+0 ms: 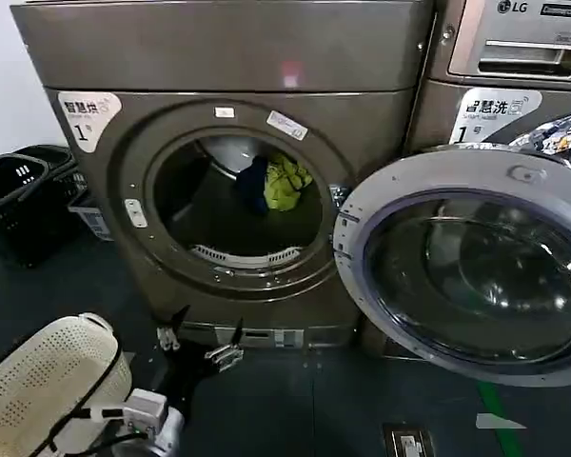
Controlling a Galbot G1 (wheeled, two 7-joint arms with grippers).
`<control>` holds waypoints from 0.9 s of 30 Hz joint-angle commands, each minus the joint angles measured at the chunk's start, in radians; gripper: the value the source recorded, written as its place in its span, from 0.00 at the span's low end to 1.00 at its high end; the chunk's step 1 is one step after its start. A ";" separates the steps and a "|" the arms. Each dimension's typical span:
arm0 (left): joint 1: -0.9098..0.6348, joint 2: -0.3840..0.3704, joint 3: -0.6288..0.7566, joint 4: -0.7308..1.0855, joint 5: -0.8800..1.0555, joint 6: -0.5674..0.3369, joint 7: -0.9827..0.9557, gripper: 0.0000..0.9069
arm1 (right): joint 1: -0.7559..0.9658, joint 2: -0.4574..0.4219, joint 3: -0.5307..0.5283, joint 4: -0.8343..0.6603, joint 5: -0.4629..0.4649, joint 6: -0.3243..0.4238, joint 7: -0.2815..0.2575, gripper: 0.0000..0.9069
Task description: Grasp the clothes from the dryer.
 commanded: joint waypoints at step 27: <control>-0.038 -0.001 0.000 0.035 -0.089 -0.017 0.022 1.00 | 0.021 -0.010 -0.015 0.007 -0.002 0.007 0.002 1.00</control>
